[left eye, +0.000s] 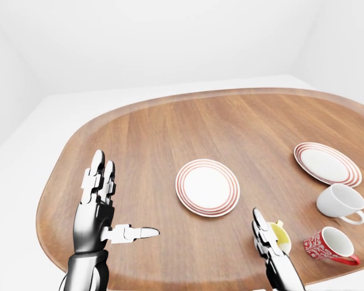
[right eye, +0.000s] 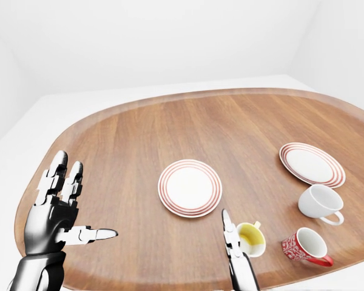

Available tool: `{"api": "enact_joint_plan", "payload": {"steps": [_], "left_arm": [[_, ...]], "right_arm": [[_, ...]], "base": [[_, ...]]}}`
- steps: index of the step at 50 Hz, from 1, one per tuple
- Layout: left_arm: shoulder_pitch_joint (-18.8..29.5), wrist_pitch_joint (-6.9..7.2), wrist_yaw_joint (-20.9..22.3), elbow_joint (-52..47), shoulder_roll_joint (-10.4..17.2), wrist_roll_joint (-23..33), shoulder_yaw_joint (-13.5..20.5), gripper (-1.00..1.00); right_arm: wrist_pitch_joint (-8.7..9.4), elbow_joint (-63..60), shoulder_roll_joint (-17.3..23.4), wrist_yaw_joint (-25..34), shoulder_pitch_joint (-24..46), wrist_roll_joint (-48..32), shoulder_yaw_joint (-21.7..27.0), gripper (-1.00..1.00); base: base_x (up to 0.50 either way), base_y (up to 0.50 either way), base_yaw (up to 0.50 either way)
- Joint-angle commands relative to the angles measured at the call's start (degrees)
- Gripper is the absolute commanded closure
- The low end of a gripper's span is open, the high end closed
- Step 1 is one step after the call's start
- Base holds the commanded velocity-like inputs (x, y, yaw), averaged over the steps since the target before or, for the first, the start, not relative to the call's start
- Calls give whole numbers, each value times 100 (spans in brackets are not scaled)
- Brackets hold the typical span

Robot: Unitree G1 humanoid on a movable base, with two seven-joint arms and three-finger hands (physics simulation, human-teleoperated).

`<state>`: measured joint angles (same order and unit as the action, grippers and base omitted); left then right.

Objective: Put the red mug on the left plate.

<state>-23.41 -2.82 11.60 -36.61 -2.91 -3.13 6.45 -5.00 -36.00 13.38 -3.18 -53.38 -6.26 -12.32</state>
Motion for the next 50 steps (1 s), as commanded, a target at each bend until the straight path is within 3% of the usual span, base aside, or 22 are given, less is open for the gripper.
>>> {"api": "enact_joint_plan", "payload": {"steps": [1, 17, 38, 45, 49, 50], "left_arm": [[1, 14, 4, -11, 1, 10, -9, -100], [61, 121, -38, -57, 16, 38, -36, -100], [21, 26, -35, 2, 18, 27, -40, -100], [33, 26, -62, 29, 10, 46, -45, -100], [58, 31, -80, 68, 26, 71, -71, -100], [61, 27, -88, 69, 27, 76, -74, -100]], "right_arm": [[0, -41, 128, -21, -58, -25, -99, -100], [0, -102, 207, -162, -54, -153, -158, -100], [0, -148, 208, -442, -35, -454, -174, -100], [0, 217, -326, -638, 119, -214, 435, -100], [7, -57, -1290, -1366, 51, -1952, 1023, -100], [382, -64, -1407, -1368, 109, -2290, 1027, -100]], "base": [[49, -8, 0], [49, -10, 0], [45, -8, 0], [0, 0, 0], [0, 0, 0], [0, 0, 0]]}}
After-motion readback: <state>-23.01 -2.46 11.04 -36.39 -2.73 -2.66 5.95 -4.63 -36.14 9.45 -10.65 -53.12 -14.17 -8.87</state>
